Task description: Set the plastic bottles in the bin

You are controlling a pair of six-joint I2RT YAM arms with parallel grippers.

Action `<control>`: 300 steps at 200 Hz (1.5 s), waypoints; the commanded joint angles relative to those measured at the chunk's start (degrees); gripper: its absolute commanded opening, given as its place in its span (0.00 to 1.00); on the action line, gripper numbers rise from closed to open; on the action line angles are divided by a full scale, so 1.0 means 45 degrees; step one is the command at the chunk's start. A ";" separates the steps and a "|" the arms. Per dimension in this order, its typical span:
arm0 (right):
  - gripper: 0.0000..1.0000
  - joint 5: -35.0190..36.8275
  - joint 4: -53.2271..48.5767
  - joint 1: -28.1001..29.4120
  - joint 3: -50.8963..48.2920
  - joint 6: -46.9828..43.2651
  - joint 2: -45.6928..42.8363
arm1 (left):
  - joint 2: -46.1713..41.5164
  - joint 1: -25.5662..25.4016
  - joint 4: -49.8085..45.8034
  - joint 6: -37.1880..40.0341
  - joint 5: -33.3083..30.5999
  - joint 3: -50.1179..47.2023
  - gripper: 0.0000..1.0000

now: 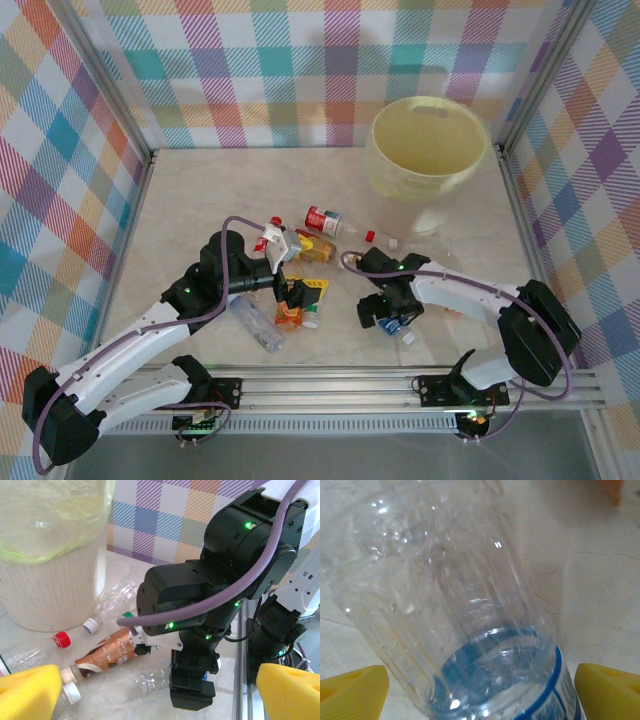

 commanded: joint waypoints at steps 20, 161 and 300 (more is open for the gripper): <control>0.84 0.0252 0.0192 0.0449 0.0596 0.0246 0.0479 | -0.0067 -0.0139 0.0016 0.0186 0.0346 0.0424 1.00; 0.65 0.0727 0.0875 0.0511 0.0655 0.0401 0.0564 | -0.0022 -0.0130 -0.0016 0.0258 0.0327 0.0414 1.00; 0.63 0.0226 -0.0716 0.0282 0.2673 0.0012 -0.4107 | -0.0596 -0.0660 0.1355 -0.0266 -0.0482 -0.0906 1.00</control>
